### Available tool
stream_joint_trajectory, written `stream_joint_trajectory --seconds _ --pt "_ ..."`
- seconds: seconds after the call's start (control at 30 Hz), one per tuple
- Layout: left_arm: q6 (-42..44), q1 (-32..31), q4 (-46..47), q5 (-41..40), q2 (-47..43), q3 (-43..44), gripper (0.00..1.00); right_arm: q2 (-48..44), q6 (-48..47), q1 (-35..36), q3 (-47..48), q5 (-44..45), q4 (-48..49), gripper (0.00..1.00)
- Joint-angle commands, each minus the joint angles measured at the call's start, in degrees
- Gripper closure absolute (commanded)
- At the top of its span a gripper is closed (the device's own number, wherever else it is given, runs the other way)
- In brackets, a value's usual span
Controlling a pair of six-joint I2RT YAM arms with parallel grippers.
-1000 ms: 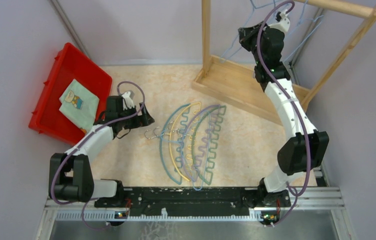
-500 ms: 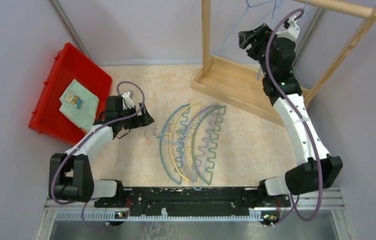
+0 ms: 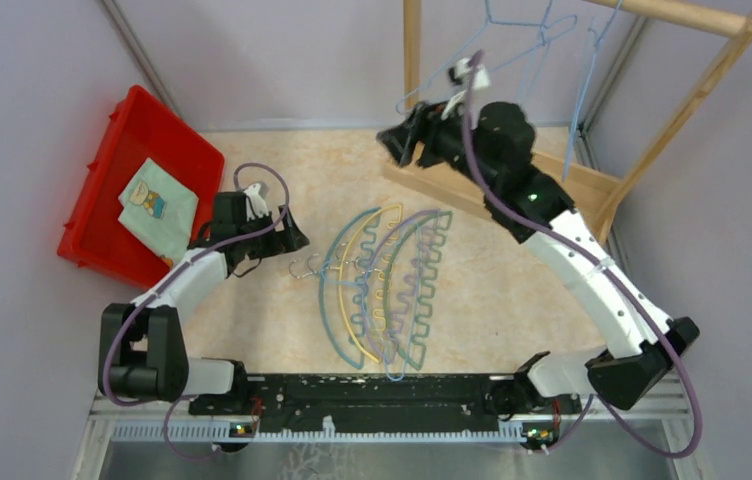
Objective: Organize the hangers
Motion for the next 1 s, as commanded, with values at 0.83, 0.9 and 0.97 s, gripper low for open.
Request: stream_joint_trajectory --seconds 0.83,0.9,0.97 --pt "-1.8 0.3 1.4 1.8 2.0 -2.7 0.0 20.0 1.2 21.2 -34.8 -12.9 0.4 0.56" --pt "-1.5 0.3 1.2 1.7 1.9 -2.7 0.0 22.4 1.5 21.2 -35.5 -13.4 0.9 0.6" --pt "-1.4 0.3 0.9 1.5 1.8 -2.8 0.0 22.8 1.6 21.2 -35.7 -13.7 1.0 0.64"
